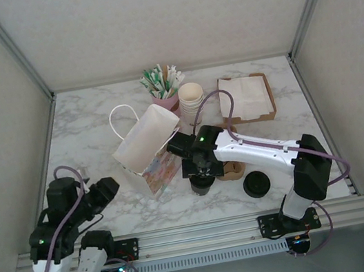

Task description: Pack the takeout coffee

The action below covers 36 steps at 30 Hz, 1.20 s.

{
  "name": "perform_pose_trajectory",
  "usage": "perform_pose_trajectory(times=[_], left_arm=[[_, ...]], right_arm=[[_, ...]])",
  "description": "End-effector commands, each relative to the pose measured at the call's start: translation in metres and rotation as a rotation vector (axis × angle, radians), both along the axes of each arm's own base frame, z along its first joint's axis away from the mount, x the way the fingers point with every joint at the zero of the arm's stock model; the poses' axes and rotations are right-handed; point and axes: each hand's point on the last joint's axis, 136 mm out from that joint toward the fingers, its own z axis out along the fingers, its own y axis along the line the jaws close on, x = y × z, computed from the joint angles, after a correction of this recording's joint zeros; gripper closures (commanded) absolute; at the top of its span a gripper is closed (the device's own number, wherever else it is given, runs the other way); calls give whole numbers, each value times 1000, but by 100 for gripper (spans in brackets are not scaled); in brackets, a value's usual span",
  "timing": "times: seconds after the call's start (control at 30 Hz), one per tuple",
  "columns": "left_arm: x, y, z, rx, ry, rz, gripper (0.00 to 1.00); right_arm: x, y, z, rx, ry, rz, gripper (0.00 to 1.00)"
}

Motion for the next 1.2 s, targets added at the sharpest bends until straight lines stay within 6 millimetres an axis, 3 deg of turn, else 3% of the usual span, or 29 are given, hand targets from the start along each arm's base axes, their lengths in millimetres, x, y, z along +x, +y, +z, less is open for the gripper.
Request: perform_pose_trajectory(times=[0.0, 0.23, 0.4, 0.63, 0.77, 0.93, 1.1, 1.17], left_arm=[[5, -15, -17, -70, 54, -27, 58], [37, -38, -43, -36, 42, -42, 54], [66, -31, -59, 45, 17, 36, 52], [110, -34, -47, 71, -77, 94, 52], [123, -35, -39, 117, -92, 90, 53], [109, -27, -40, 128, -95, 93, 54], [65, -4, -38, 118, -84, 138, 57], [48, -6, -40, 89, -61, 116, 57]], right_arm=[[9, 2, 8, 9, -30, -46, 21], [11, 5, 7, 27, -38, -73, 21], [11, 3, 7, 35, -48, -97, 21], [10, -5, 7, 47, -61, -138, 20], [9, -10, 6, 23, -66, -149, 20], [9, -15, -1, 0, -64, -172, 20], [10, -13, -5, -22, -53, -189, 20], [11, -11, -5, -29, -50, -190, 19]])
